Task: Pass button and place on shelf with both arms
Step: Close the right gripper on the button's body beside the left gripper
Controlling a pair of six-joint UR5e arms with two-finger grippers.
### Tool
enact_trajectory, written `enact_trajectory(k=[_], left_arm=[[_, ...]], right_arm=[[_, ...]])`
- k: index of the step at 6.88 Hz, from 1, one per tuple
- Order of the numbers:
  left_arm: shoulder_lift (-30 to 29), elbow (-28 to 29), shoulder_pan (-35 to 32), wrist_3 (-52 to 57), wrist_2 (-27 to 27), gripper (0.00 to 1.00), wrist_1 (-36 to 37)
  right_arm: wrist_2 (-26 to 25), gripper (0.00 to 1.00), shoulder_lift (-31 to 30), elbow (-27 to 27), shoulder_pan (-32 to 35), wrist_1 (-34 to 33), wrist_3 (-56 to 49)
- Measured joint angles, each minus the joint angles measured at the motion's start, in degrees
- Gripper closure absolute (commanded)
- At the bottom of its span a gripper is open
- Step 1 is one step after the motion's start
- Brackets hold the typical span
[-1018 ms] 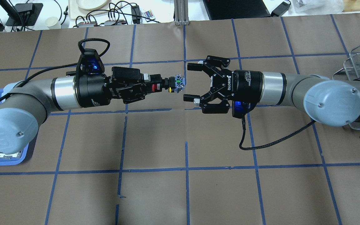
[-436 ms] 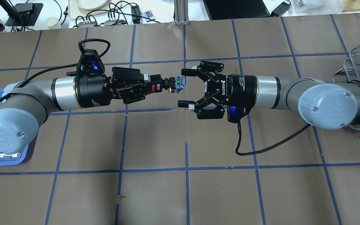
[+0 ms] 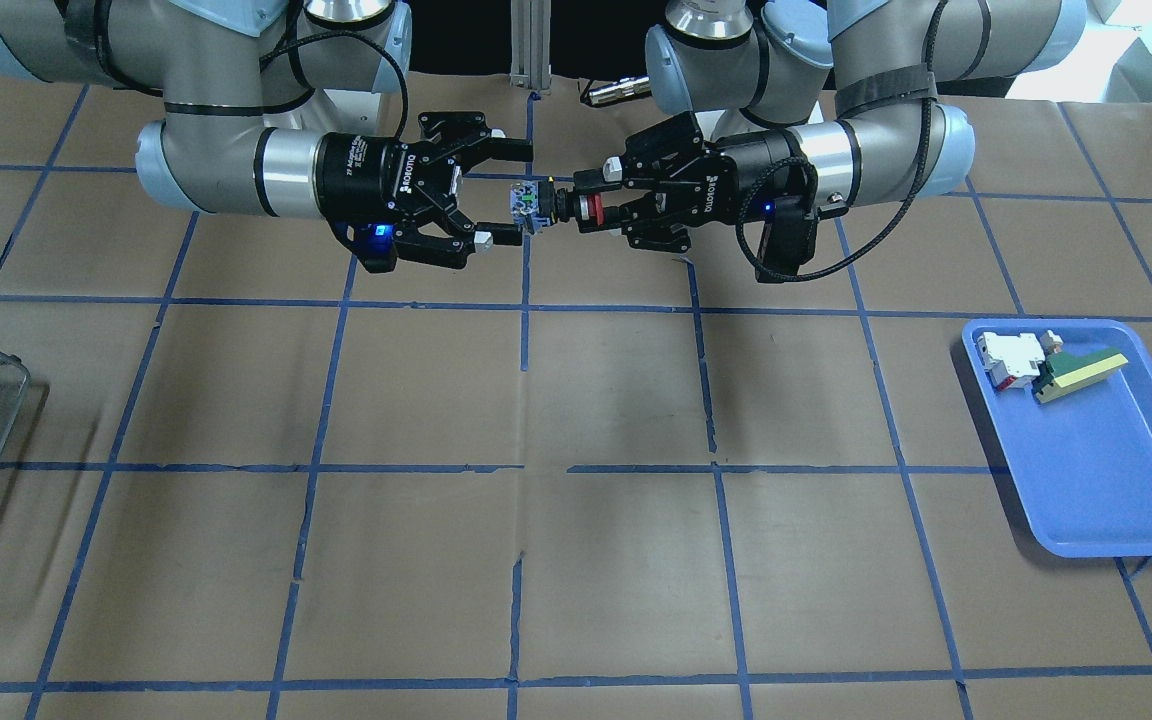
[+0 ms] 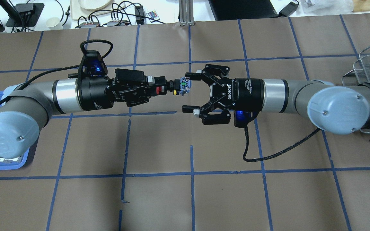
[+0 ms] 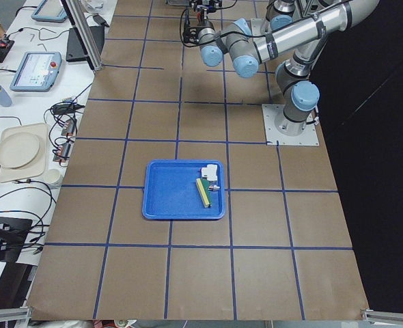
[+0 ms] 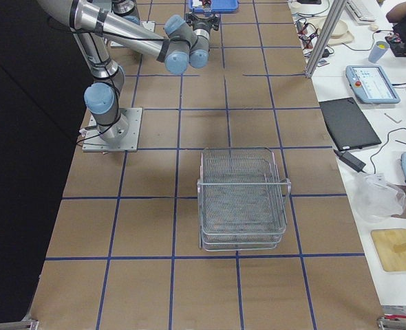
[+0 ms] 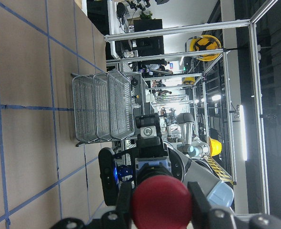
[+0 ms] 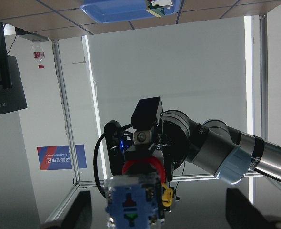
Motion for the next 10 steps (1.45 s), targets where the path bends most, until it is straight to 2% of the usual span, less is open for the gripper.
enact_trajectory(k=[3,10], left_arm=[[0.33,0.0,0.05,0.0,0.18,0.91,0.0],[0.35,0.0,0.02,0.0,0.3,0.91,0.0]], right_arm=[[-1.86,0.0,-1.5,-0.11,-0.44,2.08,-0.07],[-1.99,0.03,-1.69,-0.07,-0.46,2.16,0.05]])
